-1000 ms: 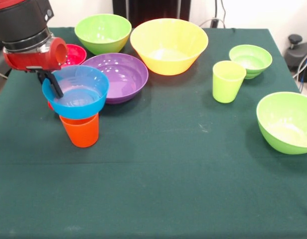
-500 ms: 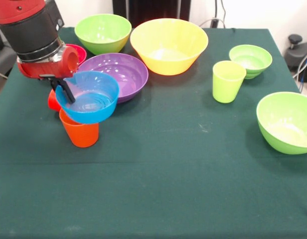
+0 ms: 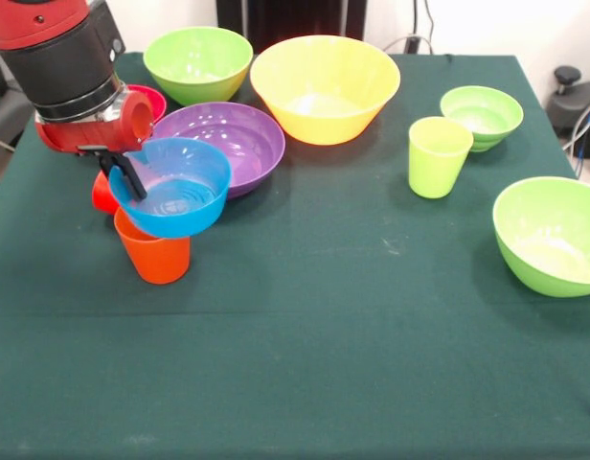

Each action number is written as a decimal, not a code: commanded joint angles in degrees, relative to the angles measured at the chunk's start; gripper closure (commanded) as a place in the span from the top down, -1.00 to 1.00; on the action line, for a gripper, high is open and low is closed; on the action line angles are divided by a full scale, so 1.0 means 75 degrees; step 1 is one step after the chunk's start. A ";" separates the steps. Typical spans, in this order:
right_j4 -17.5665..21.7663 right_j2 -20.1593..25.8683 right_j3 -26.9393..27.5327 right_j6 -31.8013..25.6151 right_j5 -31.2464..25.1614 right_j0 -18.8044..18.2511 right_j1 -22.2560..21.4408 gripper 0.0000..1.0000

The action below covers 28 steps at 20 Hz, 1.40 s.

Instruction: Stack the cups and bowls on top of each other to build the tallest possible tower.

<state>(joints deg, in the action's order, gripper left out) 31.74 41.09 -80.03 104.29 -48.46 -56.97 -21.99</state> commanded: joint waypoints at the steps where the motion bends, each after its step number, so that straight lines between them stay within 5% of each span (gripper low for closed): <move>1: 0.0411 -0.0164 -0.0068 -0.1586 -0.0259 0.0182 -0.0115 -1.00; 8: 0.0349 -0.0177 -0.0216 -0.1506 -0.0370 0.0155 -0.0396 -1.00; 28: 0.0523 -0.0276 0.0102 -0.1350 -0.0081 0.0360 -0.0018 -1.00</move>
<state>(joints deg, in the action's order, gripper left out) 32.00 41.09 -80.15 104.29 -48.46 -56.96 -24.40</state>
